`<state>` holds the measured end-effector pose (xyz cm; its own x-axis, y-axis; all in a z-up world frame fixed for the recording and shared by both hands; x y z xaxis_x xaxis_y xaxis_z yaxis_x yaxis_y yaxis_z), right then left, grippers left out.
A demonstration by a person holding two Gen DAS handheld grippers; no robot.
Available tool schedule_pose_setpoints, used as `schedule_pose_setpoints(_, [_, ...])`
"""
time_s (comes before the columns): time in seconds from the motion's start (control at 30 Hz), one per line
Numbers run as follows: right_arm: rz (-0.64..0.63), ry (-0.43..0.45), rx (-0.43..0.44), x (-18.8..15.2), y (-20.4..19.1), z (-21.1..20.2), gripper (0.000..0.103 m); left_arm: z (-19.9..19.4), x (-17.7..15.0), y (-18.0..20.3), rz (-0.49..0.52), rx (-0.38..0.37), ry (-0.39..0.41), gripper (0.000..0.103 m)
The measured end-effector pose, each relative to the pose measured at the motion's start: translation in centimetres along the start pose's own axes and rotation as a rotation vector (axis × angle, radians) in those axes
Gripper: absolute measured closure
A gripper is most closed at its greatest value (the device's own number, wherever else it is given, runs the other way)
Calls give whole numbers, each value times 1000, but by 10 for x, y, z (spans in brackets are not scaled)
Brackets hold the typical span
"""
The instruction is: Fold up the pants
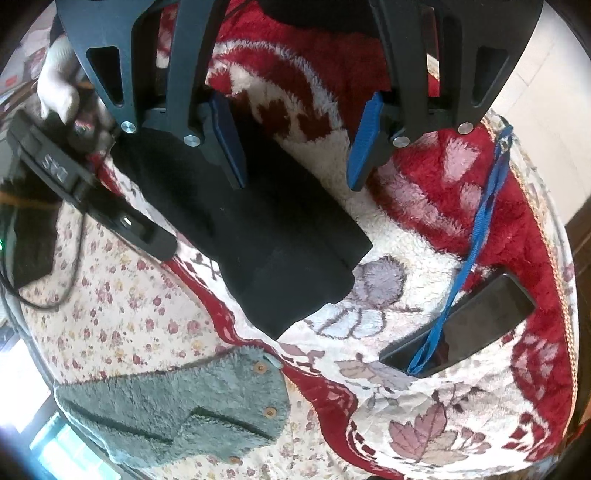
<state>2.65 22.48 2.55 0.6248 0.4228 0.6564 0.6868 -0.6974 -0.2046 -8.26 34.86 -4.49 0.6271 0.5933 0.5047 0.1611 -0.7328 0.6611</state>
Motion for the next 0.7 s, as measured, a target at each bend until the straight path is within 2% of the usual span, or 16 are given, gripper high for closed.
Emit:
schedule_pose_setpoints(0.2, [-80,-40,16,22,-17,34,40,9,2,-5,-35,-28,1,47])
schedule_pose_setpoints(0.3, [-140,-54,24,28,-27,49,40,13,3,-10,-52,-36,-4,40])
schedule_pose_setpoints(0.5, [-267,-82,-5,33,-40,77,38,19,2,-9,-42,-34,-23,34])
schedule_pose_setpoints(0.67, [-274,-119,44,38,-46,91,38,25,1,-7,-29,-21,-41,29])
schedule_pose_setpoints(0.7, [-281,-129,64,38,-49,93,43,25,2,-7,-33,-27,-40,29])
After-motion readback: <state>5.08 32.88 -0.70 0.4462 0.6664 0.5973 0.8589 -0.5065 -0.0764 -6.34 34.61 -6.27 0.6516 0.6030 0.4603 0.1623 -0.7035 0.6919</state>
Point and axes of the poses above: each gripper's, at about its wrist camera, not at the fingertips, and z roughly the way its jaws point, y to its right, x to its top, the point moved 7 cm from there along z, roughly the way its jaws point, and after that the axes turned 15 degrees about -x, right-handed, at the moved point
